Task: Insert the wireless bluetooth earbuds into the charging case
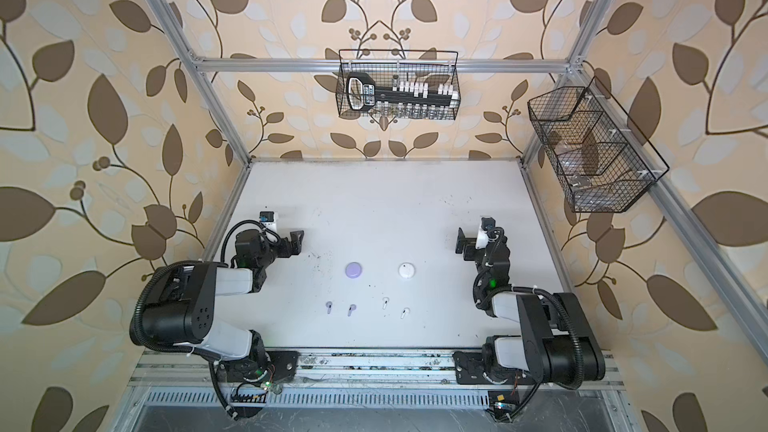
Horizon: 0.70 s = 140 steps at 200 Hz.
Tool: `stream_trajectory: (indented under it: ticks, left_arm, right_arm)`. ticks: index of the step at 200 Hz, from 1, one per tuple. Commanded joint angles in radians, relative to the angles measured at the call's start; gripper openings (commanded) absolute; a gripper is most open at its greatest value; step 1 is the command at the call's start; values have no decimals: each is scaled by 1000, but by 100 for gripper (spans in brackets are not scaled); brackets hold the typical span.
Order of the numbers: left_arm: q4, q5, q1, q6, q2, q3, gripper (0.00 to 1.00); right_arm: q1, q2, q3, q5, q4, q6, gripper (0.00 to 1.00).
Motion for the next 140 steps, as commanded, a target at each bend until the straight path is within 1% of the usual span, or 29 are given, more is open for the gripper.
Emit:
stream_trajectory:
  ticks: [1, 121, 140]
  left_arm:
    - [8, -11, -8, -5, -4, 29, 99]
    - [10, -11, -9, -5, -5, 27, 99]
    - [8, -11, -8, -5, -5, 27, 99]
  right_arm:
    - [7, 4, 0, 10, 28, -12, 100]
    - [-4, 5, 1, -7, 27, -8, 100]
    - [4, 5, 1, 5, 27, -10, 100]
